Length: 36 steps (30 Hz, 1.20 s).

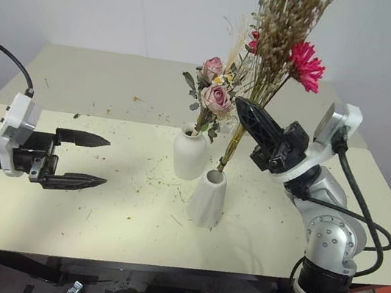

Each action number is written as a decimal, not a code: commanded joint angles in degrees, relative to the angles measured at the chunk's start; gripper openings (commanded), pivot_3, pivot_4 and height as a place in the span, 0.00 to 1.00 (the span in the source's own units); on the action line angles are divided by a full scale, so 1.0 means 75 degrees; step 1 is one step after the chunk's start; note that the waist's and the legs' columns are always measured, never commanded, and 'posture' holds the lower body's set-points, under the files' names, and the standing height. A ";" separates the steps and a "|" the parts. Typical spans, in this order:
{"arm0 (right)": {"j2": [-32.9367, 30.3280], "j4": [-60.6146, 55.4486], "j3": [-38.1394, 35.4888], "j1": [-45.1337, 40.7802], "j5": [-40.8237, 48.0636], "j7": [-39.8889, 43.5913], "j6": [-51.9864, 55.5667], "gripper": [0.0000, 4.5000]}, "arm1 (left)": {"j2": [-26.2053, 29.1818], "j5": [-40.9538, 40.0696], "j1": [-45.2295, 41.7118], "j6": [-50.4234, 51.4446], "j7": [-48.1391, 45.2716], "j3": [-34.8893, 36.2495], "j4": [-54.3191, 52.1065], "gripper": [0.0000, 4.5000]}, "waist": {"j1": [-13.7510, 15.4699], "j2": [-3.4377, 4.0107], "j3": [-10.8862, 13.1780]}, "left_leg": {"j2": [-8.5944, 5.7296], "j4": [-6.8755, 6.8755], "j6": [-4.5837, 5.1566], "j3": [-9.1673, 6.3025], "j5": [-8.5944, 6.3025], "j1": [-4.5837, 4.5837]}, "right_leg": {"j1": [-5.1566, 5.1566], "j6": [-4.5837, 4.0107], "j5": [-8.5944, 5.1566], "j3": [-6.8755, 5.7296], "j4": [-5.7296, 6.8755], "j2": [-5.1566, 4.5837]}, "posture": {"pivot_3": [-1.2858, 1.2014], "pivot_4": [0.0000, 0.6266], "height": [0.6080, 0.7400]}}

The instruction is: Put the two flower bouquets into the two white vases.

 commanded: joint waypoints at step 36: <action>0.0593 0.0190 0.0950 0.1380 -0.1588 0.1016 -0.2001 0.00 | 0.0006 0.0047 -0.0001 -0.0394 0.0168 0.0180 0.0038 1.00 | 0.0004 0.0000 0.0000 | 0.0003 0.0000 -0.0004 0.0010 -0.0003 0.0006 | 0.0000 0.0003 -0.0002 0.0008 0.0001 0.0004 | 0.52 0.24 1.00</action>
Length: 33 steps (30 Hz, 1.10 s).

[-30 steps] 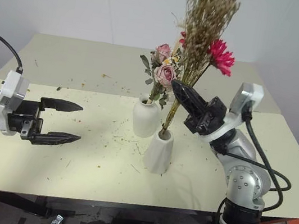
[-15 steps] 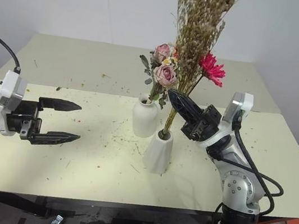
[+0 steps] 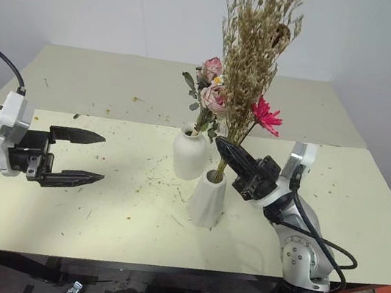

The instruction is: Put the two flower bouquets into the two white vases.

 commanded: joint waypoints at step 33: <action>-0.2301 0.0398 -0.0685 0.1104 -0.0895 0.1804 -0.1015 0.98 | -0.0083 0.0193 0.0075 -0.0423 0.0027 0.0112 0.0072 1.00 | 0.0041 -0.0002 0.0000 | 0.0000 0.0000 -0.0002 0.0010 -0.0001 0.0007 | 0.0007 0.0029 -0.0018 0.0007 -0.0002 0.0001 | 0.52 0.24 1.00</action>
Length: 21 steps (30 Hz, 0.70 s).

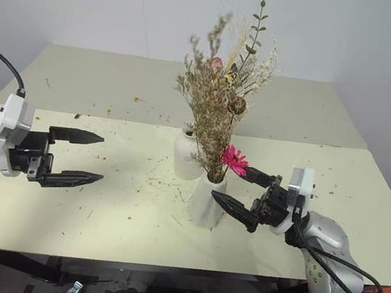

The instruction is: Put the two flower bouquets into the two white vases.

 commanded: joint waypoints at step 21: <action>-0.4250 0.3271 -0.3532 0.0662 -0.1078 0.2264 -0.1316 0.98 | 0.0423 -0.0395 0.1327 0.0352 0.0218 0.2204 -0.0555 1.00 | 0.0097 -0.0002 0.0000 | 0.0007 0.0000 0.0003 0.0038 -0.0003 0.0024 | 0.0014 0.0011 -0.0018 0.0020 -0.0005 0.0003 | 0.52 0.24 1.00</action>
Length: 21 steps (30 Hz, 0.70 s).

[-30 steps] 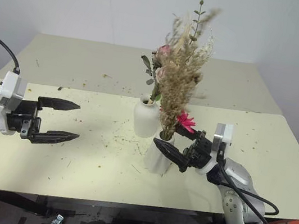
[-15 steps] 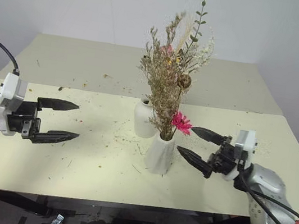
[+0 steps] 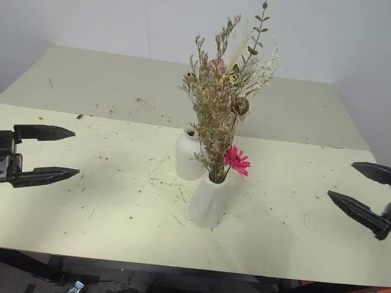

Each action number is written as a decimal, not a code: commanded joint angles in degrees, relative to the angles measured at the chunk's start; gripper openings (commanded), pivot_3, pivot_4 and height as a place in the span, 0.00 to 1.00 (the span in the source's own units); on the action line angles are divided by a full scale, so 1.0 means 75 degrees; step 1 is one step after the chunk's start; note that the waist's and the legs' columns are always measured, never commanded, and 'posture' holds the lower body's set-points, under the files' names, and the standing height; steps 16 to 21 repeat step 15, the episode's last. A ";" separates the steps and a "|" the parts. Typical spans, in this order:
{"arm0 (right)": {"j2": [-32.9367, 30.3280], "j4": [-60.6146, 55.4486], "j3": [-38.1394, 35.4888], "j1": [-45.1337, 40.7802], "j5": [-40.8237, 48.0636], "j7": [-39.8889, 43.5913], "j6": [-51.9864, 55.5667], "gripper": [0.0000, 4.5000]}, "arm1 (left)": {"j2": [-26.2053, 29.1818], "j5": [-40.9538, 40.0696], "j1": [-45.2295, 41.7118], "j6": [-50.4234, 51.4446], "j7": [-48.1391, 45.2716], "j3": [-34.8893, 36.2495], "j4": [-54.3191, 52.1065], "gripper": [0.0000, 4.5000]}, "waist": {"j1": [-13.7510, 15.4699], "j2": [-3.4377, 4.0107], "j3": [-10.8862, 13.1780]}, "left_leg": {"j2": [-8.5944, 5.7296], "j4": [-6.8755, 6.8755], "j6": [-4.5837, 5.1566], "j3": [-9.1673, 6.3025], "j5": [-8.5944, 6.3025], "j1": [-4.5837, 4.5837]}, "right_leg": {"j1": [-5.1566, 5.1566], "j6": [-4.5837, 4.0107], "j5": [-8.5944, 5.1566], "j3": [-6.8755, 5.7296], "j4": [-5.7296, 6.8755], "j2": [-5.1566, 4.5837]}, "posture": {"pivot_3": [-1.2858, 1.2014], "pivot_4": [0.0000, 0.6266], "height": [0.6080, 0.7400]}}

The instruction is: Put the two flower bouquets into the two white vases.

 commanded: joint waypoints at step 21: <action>-0.0513 0.1068 -0.0766 0.0669 -0.0792 0.0269 -0.0718 0.98 | 0.0828 -0.0325 -0.0349 0.0379 -0.0175 0.0655 0.0160 1.00 | 0.0024 0.0001 0.0000 | 0.0003 0.0000 0.0000 0.0013 0.0000 0.0003 | -0.0002 0.0000 -0.0002 0.0014 0.0001 0.0003 | 0.52 0.24 1.00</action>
